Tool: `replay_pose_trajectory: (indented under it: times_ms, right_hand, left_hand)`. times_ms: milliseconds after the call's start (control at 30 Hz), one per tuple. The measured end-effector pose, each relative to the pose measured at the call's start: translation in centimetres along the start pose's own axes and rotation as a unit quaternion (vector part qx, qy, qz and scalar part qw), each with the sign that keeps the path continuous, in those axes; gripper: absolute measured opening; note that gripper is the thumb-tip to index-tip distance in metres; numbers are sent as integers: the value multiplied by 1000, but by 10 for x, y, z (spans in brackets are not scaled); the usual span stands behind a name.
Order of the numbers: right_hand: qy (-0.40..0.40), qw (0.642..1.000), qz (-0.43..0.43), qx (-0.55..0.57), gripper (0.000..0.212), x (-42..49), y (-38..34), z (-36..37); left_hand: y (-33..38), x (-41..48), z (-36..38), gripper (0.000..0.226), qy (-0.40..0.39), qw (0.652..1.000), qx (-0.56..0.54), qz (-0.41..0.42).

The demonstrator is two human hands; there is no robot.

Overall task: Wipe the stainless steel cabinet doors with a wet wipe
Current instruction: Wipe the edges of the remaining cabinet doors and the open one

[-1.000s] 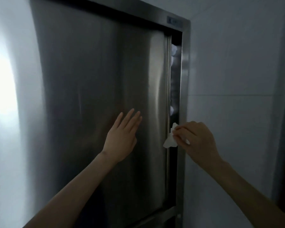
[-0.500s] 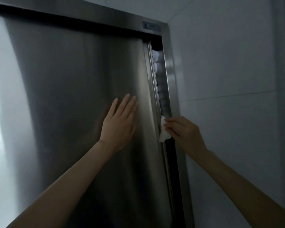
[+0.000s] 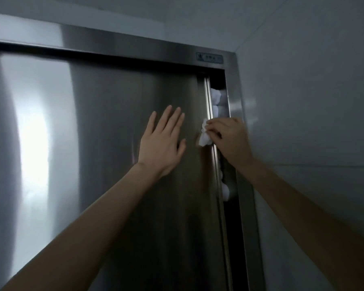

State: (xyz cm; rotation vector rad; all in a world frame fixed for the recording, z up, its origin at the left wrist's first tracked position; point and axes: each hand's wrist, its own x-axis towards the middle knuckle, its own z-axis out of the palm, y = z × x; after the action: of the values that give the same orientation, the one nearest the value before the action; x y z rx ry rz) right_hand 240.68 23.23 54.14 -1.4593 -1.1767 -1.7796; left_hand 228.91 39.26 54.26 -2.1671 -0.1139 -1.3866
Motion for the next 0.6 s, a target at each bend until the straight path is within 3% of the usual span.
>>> replay_pose_trajectory:
  times_ms: [100, 400, 500, 600]
  right_hand:
    - [12, 1000, -26, -3, 6, 16, 10, 11]
    - [4, 1000, 22, -1, 17, 0, 8, 18]
    - [20, 999, -24, -21, 15, 2, 7, 16]
    - [-95, 994, 21, -54, 25, 29, 21, 20]
  left_hand:
    - [0, 1, 13, 67, 8, 999, 42, -6]
    - [-2, 1, 24, 66, 48, 998, 51, 6]
    - [-1, 0, 23, 65, 48, 997, 57, 5]
    - [-2, 1, 23, 66, 48, 997, 58, 7]
